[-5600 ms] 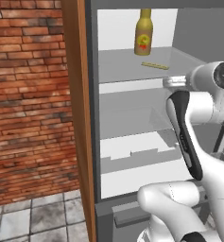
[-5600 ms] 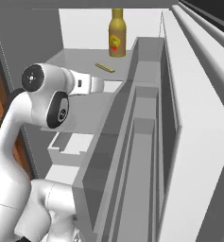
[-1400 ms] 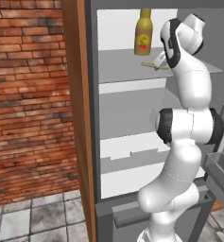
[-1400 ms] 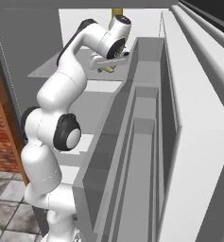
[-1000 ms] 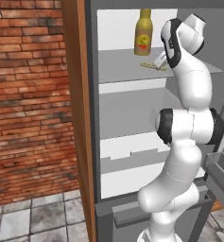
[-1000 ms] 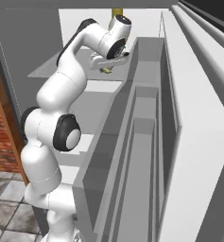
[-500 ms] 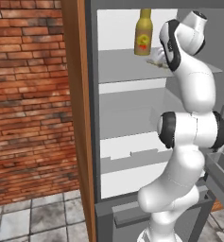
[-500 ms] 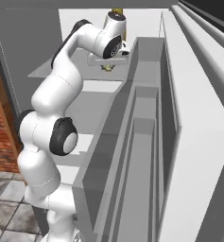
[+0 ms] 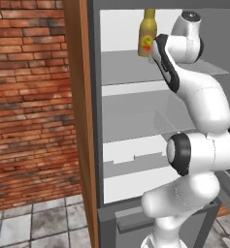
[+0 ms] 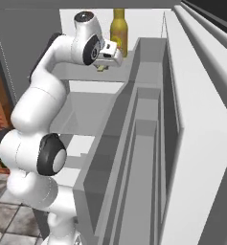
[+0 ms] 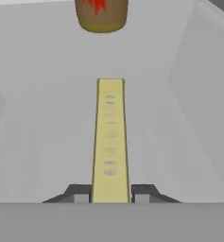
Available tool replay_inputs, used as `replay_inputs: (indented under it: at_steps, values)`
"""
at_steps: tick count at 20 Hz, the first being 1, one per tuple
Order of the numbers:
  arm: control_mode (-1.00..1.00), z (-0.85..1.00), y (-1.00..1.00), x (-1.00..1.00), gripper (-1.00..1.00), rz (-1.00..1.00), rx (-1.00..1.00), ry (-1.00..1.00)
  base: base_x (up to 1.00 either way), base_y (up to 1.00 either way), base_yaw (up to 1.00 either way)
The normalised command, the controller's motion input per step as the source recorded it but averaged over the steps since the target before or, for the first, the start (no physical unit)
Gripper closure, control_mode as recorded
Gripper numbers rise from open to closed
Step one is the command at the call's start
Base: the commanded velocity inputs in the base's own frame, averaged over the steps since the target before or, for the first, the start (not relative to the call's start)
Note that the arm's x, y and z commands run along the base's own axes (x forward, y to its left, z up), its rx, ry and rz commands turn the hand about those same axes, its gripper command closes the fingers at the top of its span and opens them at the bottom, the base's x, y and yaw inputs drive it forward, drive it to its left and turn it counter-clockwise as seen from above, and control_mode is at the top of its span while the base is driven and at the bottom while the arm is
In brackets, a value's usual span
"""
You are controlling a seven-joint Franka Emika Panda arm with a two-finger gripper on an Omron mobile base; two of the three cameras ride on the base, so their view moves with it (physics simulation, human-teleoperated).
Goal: Retrieve the butter from the fridge and place it on a plate on the dining table. Then retrieve the butter knife by the fridge and place it near the plate.
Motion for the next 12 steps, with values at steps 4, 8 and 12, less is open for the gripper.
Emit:
replay_inputs:
  at_steps: [4,8,12]
  values:
    - [-1.00,0.00,0.15,-0.62,1.00,-0.47,-0.10,-0.01,0.00,0.00,0.00]
    - [-1.00,0.00,0.01,-0.86,1.00,-0.26,-0.02,0.00,0.00,0.00,0.00]
    - [-1.00,0.05,0.00,-1.00,1.00,-0.13,0.00,-0.01,0.00,0.00,0.00]
